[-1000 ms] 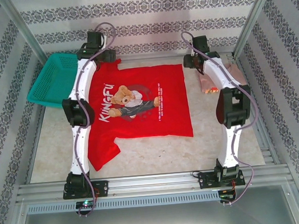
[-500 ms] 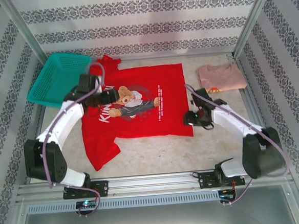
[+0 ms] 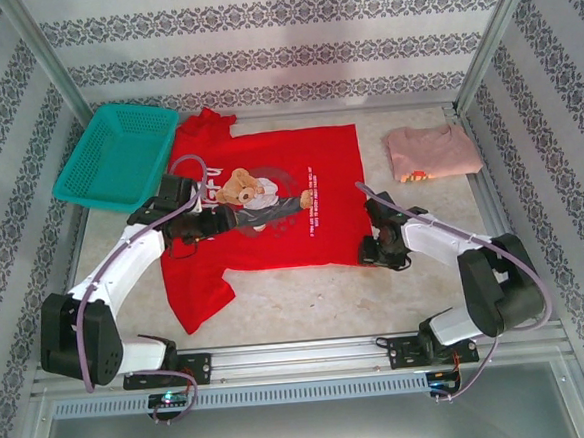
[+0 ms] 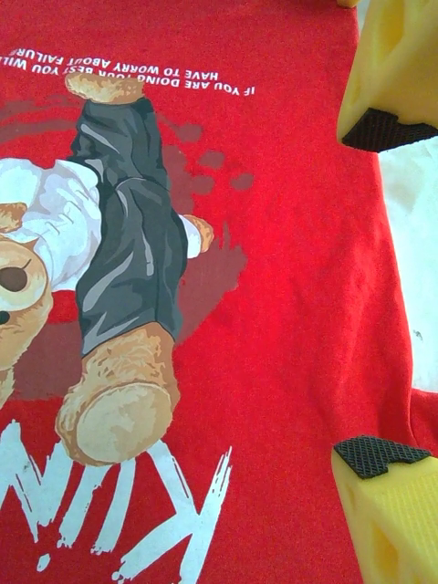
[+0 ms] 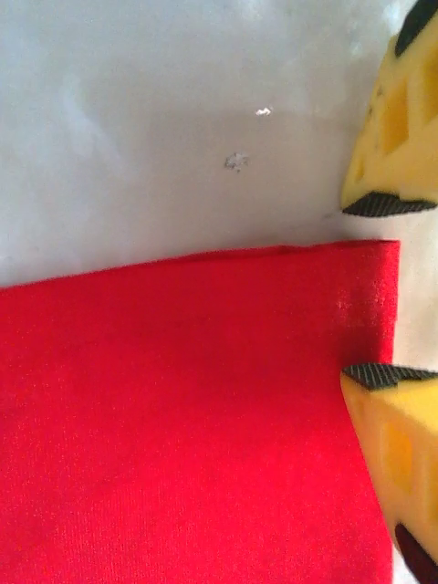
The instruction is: Fold the inside-out t-shirt
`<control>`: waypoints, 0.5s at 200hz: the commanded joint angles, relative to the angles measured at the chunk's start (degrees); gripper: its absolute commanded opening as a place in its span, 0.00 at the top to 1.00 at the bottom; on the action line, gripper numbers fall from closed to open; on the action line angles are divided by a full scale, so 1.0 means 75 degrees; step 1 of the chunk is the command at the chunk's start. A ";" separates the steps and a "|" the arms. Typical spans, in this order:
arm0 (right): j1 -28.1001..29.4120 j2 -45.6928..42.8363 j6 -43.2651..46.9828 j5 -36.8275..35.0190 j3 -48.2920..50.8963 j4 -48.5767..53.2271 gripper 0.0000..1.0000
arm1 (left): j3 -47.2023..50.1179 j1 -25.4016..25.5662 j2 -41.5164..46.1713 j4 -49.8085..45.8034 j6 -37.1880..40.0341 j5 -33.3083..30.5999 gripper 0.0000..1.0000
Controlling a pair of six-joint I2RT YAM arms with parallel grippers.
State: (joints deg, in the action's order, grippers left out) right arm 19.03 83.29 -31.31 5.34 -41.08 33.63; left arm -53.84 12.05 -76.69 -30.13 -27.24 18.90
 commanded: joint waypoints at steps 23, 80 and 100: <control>0.0045 0.0299 -0.0072 -0.0433 -0.0195 -0.0136 0.77 | -0.0150 0.0136 0.0001 -0.0050 0.0154 0.0055 0.17; -0.0725 0.0061 0.0319 -0.0587 -0.0504 0.0151 1.00 | 0.0083 0.0923 0.0379 -0.0735 -0.0071 -0.0233 0.18; -0.1318 -0.0070 0.0620 -0.0564 -0.0644 0.0238 1.00 | 0.0366 0.1272 0.0714 -0.1023 -0.0328 -0.0456 0.18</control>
State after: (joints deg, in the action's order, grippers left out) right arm 13.52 84.44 -29.82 2.83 -43.79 33.91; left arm -53.21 18.90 -75.16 -32.80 -27.57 17.85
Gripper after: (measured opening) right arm 0.064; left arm 0.819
